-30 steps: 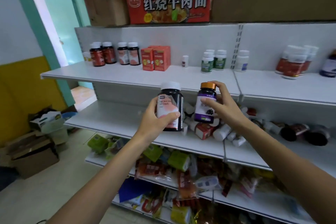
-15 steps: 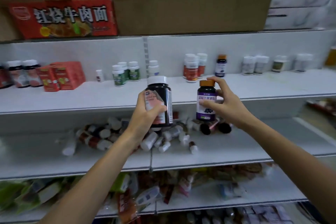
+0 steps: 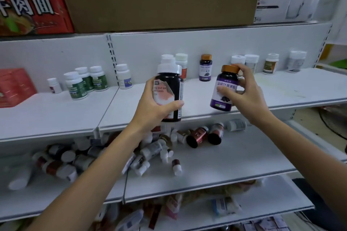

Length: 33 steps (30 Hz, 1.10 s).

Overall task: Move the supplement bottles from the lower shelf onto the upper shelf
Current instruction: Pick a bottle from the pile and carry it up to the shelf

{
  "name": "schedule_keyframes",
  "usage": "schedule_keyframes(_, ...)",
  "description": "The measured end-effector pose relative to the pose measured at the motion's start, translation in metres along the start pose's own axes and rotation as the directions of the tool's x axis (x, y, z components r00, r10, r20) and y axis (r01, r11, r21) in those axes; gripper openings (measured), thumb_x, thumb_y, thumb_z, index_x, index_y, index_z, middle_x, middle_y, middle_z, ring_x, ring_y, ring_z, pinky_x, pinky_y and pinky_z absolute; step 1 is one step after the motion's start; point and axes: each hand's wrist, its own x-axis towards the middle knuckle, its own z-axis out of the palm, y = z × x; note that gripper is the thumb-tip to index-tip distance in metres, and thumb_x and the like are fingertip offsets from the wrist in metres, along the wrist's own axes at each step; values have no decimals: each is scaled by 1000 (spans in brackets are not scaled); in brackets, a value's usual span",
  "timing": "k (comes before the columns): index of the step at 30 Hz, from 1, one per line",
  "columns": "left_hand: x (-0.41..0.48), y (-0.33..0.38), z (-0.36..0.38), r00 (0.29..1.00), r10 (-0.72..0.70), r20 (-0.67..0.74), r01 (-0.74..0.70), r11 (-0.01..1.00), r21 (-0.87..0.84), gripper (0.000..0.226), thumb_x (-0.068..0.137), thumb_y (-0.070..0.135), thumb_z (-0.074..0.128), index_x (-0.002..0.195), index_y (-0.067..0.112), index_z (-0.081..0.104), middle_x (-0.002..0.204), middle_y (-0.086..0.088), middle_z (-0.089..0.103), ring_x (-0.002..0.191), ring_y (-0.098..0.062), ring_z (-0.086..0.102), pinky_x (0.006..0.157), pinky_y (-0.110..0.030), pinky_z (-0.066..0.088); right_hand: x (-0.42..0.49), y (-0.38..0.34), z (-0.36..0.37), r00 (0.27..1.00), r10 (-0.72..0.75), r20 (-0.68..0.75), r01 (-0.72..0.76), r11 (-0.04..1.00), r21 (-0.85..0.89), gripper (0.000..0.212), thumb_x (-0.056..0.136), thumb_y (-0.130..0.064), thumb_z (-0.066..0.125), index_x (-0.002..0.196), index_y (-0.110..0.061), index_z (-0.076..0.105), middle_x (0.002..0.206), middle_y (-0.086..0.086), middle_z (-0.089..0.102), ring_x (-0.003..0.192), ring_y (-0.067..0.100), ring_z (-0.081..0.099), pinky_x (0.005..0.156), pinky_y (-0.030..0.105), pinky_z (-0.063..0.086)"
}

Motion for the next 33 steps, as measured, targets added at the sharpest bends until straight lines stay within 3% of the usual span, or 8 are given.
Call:
schedule_keyframes(6, 42, -10, 43, 999, -23, 24, 21, 998, 52, 76, 58, 29, 83, 120, 31, 38, 109, 15, 56, 102, -3, 56, 82, -14, 45, 51, 35, -18, 999, -33, 1, 33, 996, -88, 56, 84, -22, 68, 129, -30, 35, 97, -20, 51, 79, 4, 62, 65, 15, 48)
schedule_keyframes(8, 53, -14, 58, 999, -35, -7, 36, 999, 37, 76, 63, 21, 84, 121, 30, 35, 109, 16, 54, 102, -3, 54, 82, -15, 44, 67, 51, -21, 997, -44, 57, 50, 993, -108, 58, 84, -22, 68, 130, -29, 34, 98, -21, 49, 83, 2, 60, 66, 13, 46)
schedule_keyframes(14, 82, -19, 96, 990, -82, -119, 82, 997, -6, 80, 58, 26, 80, 122, 31, 33, 118, 1, 54, 105, -12, 55, 71, -17, 50, 117, 96, -28, 962, -125, 244, 173, 966, -190, 62, 82, -21, 70, 133, -23, 34, 114, -7, 50, 101, 12, 53, 87, 27, 44)
schedule_keyframes(19, 94, -23, 120, 979, -124, -161, 107, 988, -111, 65, 66, 15, 62, 125, 26, 37, 105, 3, 57, 97, -12, 57, 84, -32, 48, 161, 118, -25, 949, -124, 291, 193, 956, -222, 65, 80, -20, 73, 133, -20, 35, 123, 3, 56, 99, 14, 54, 86, 30, 45)
schedule_keyframes(22, 94, -28, 130, 973, -140, -185, 123, 988, -97, 63, 71, 4, 64, 125, 25, 38, 103, 3, 58, 93, -10, 58, 84, -32, 47, 180, 129, -18, 940, -129, 315, 197, 961, -195, 64, 79, -14, 73, 131, -19, 36, 119, 3, 57, 96, 15, 53, 87, 35, 48)
schedule_keyframes(28, 86, -27, 136, 942, -159, -295, 147, 987, -65, 63, 58, 18, 66, 114, 37, 44, 108, 4, 61, 88, -2, 61, 67, -11, 49, 207, 149, -7, 928, -133, 349, 213, 956, -201, 68, 79, -13, 72, 134, -23, 34, 123, 12, 53, 109, 25, 54, 92, 36, 45)
schedule_keyframes(31, 77, -22, 133, 939, -152, -310, 155, 988, -13, 67, 61, 12, 75, 114, 38, 43, 110, 3, 61, 89, 0, 60, 64, -7, 48, 210, 150, -7, 921, -115, 372, 204, 956, -210, 71, 79, -14, 72, 137, -23, 32, 124, 12, 52, 111, 26, 53, 92, 36, 44)
schedule_keyframes(33, 71, -19, 129, 935, -137, -327, 152, 988, 22, 70, 56, 20, 75, 115, 38, 43, 108, 8, 61, 86, 5, 61, 64, -7, 47, 207, 148, -7, 931, -77, 356, 184, 943, -277, 79, 80, -19, 72, 143, -22, 25, 129, 13, 48, 117, 27, 48, 95, 39, 42)
